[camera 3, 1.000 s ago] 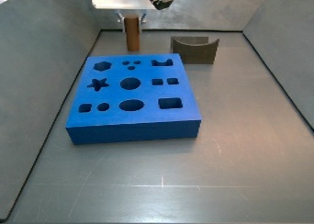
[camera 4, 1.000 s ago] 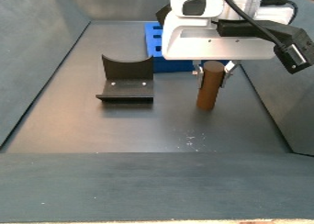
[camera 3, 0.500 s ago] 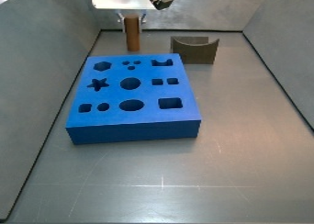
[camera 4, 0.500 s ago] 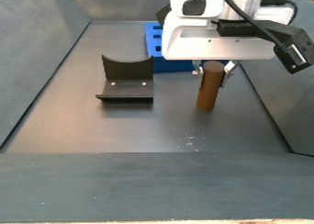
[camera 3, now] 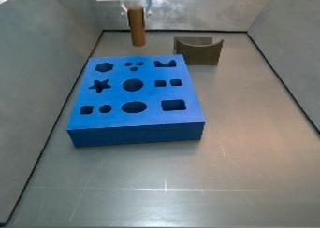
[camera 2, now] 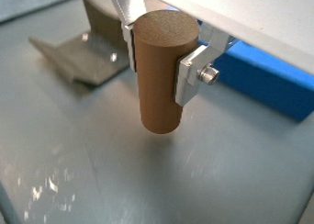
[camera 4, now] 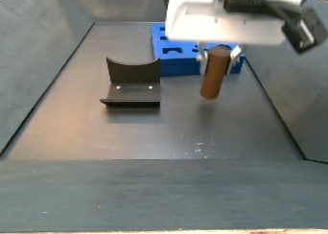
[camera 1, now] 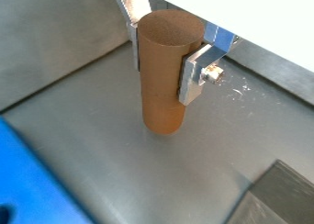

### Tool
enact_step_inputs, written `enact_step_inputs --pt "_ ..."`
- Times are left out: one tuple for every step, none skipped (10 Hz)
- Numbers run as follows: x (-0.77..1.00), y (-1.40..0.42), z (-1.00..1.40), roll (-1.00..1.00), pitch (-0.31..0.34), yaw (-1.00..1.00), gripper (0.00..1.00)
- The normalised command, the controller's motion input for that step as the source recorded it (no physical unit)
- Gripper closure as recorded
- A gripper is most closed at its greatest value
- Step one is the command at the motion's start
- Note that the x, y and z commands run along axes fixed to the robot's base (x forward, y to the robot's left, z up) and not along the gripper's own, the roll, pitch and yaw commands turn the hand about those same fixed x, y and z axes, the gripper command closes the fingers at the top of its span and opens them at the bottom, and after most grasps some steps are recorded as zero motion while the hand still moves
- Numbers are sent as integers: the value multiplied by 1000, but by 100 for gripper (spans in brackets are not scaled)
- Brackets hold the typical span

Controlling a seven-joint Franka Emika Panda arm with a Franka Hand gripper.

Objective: Pick up the round object. Move up. Move to above the board. Insert the round object.
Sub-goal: Move to above the board.

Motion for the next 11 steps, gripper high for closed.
enact_step_inputs --pt "60 -316 1000 -70 35 20 100" --pt "57 -308 1000 -65 52 23 100" --pt "54 -295 1000 -57 64 24 100" --pt "52 -283 1000 -57 83 22 100" --pt "51 -272 1000 -59 98 21 100" --pt "50 -264 1000 -63 106 22 100" --pt "50 -250 1000 -72 116 23 100" --pt "49 -244 1000 -81 120 24 100" --pt "47 -230 1000 -93 122 27 100" --pt "46 -223 1000 -102 122 26 100" --pt "45 -206 1000 -120 123 28 100"
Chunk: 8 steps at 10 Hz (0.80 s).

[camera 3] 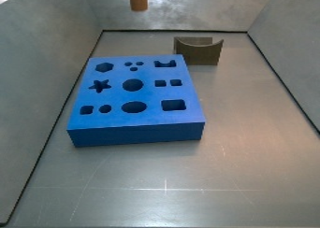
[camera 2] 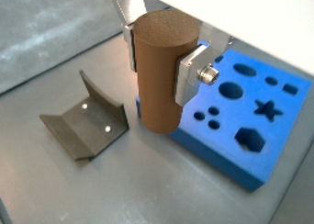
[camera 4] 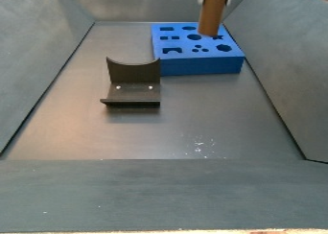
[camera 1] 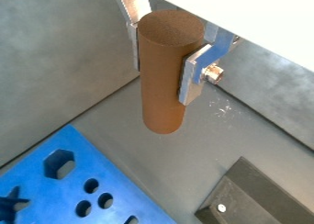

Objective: Pick up the round object. Move up. Move to above the board. Insert the round object.
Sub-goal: Move to above the board.

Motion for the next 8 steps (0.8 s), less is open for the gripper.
enact_step_inputs --pt "43 -198 1000 -124 128 29 100" --pt "40 -181 1000 -109 129 31 100" --pt "40 -173 1000 -93 123 32 100" --pt "36 -160 1000 -70 126 38 100" --pt "35 -155 1000 -68 128 42 100" --pt "34 -140 1000 -70 129 41 100" --pt "32 -129 1000 -78 130 39 100" --pt "31 -118 1000 -84 126 38 100"
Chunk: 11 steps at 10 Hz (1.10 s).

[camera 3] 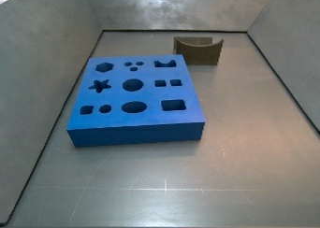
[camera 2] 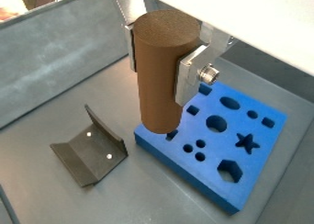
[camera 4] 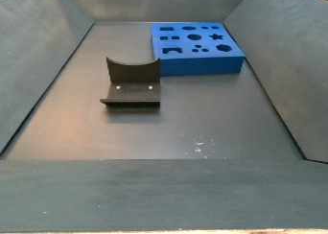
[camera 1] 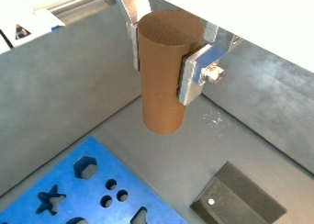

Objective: Pick up the round object. Move up. Move to above the board. Insert the round object.
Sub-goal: Move to above the board.

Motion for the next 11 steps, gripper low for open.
enact_step_inputs --pt "28 -107 1000 -92 129 38 100" --pt "24 -87 926 -95 127 43 100" --pt "18 -64 774 -92 128 45 100" --pt "17 -53 675 -91 126 46 100" --pt "11 -36 428 -91 126 46 100" --pt "8 -30 331 -90 127 46 100" --pt "243 -1000 -764 111 758 -196 100" --pt "262 -1000 -810 187 668 -177 100" --pt "287 -1000 -804 196 504 -90 100" --pt "293 -1000 -797 118 357 -54 100" --pt "297 -1000 -801 106 194 -22 100"
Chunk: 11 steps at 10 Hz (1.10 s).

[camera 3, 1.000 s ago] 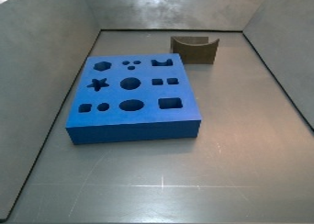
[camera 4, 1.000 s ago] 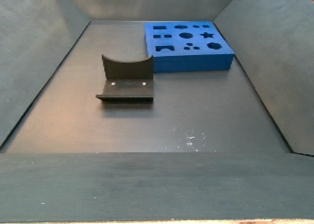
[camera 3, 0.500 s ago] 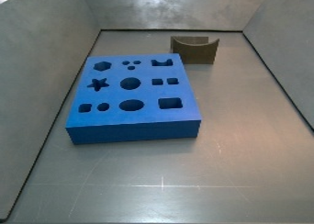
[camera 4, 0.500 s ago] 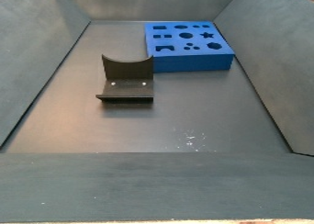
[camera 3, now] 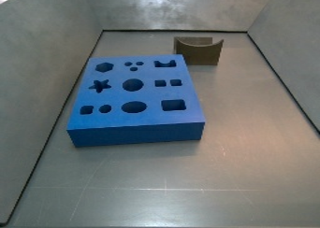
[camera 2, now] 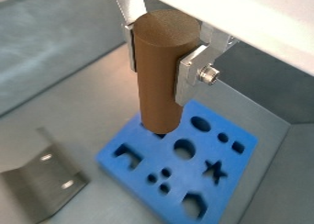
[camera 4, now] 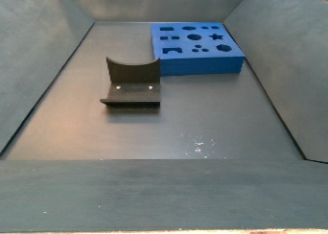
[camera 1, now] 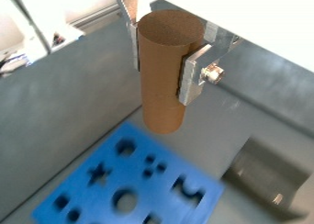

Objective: Pick up the round object. Move up. Move to above the board. Insert the round object.
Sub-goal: Move to above the board, then insert the round object.

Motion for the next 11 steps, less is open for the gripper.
enact_step_inputs --pt "322 -1000 -804 122 65 1 100" --pt "345 -1000 -795 113 47 6 100" --pt "350 -890 -710 114 39 7 100" --pt "277 -620 -495 126 44 6 100" --pt "223 -454 -358 126 46 10 100" --pt "118 -231 -164 91 9 12 100" --pt "0 0 -83 0 -11 -31 100" --pt "-57 0 0 0 -3 -40 100" --pt "-29 23 0 0 0 -31 100" --pt "-366 329 0 -251 -169 0 100" --pt "-231 240 0 -129 -54 0 100"
